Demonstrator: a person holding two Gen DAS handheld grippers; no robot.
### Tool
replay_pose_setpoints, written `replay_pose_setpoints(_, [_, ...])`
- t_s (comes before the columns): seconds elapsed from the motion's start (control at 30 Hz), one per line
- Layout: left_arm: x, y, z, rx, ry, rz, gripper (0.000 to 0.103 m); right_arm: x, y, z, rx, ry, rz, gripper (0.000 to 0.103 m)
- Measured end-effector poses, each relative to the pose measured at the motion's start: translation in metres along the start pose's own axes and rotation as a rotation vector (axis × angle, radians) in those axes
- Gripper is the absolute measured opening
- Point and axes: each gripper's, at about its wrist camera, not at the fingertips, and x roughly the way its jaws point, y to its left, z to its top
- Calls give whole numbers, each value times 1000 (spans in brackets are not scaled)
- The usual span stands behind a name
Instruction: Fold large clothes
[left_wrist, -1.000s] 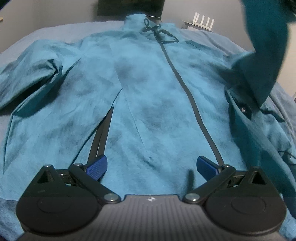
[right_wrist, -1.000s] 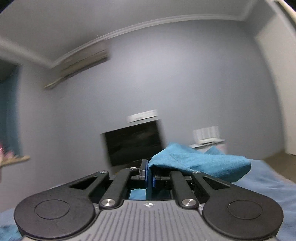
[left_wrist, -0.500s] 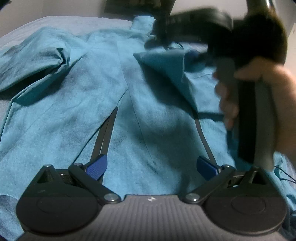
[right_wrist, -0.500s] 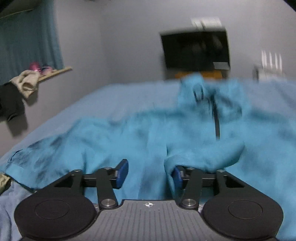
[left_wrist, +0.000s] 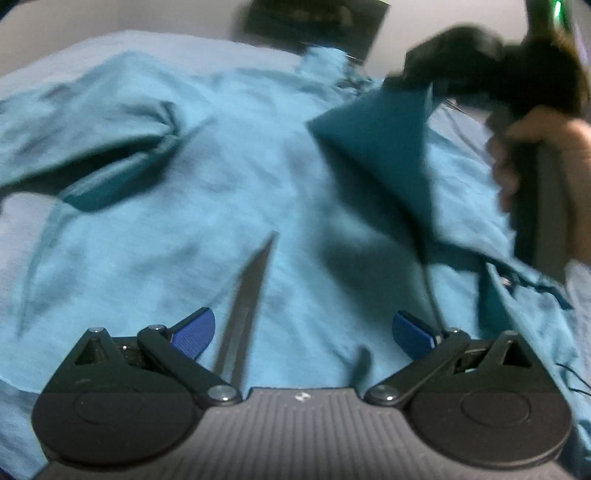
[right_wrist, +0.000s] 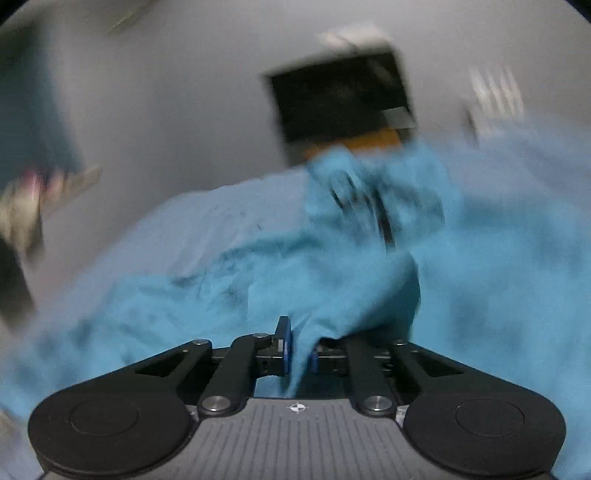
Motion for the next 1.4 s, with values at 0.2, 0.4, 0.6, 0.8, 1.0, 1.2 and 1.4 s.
replay_pose_setpoints(0.2, [0,3,1,-17,10,-1,103,-3,79,11,-435,-71,-8,8])
replay_pose_setpoints(0.4, [4,3,4,-19,17,-10,103,10,103,-17,-539,103,81,49])
replay_pose_setpoints(0.6, [0,8,7,-19,26,-27,103,-8,62,-27,-306,119,118,56])
replay_pose_setpoints(0.8, [-20,13,24,43,-81,49,103,-68,-7,-49,2,121,114,66])
replay_pose_setpoints(1.0, [-61,74,67,-1,-286,234,103,-130,-45,-118,56,187,24,76])
replay_pose_setpoints(1.2, [-76,190,82,-331,-362,432,101,-176,-73,-179,162,168,-31,76])
replay_pose_setpoints(1.4, [-86,280,67,-620,-443,464,77,-179,-72,-190,176,151,-28,76])
